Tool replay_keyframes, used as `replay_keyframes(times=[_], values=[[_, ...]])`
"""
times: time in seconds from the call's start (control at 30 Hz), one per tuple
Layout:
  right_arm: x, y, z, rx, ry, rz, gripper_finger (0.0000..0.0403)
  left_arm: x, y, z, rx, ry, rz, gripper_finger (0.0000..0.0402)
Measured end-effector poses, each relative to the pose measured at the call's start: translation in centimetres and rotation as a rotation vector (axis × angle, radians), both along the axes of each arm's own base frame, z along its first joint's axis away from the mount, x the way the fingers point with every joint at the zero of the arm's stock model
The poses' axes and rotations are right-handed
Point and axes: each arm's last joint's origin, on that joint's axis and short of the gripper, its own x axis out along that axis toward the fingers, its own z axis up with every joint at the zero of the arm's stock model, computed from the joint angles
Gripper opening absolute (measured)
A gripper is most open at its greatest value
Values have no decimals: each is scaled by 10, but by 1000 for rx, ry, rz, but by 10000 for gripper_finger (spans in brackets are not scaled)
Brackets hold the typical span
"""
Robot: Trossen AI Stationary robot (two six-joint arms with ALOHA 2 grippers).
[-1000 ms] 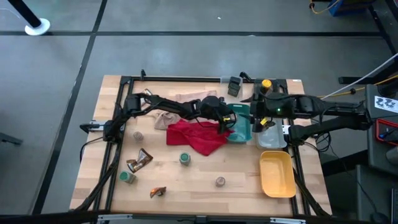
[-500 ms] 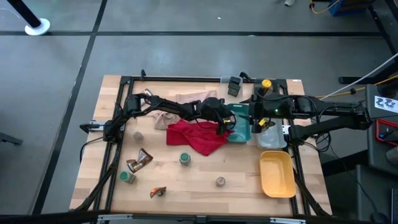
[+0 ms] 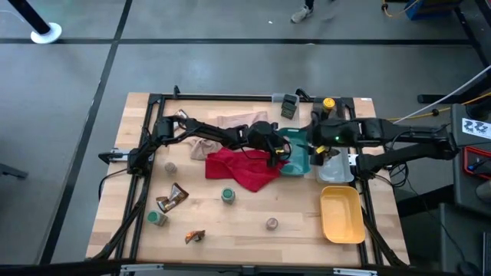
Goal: Sort spices by type
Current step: Put the top right transparent seasoning bottle into the blue bin
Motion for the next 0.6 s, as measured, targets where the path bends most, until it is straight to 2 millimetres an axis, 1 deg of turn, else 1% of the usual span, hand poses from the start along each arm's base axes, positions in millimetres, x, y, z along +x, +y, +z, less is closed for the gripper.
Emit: replay_keyframes(times=[0.03,0.33,0.5,0.6], values=[[1,0,-4,9,9,-8,257,0,0,0,0,-1,-1,195],[16,0,-67,1,168,-2,257,0,-1,0,3,-2,-4,196],[31,-2,-91,-70,190,-20,257,0,-1,0,3,-2,-3,196],[39,-3,-103,-116,223,-25,244,0,-1,0,0,-2,-2,196]])
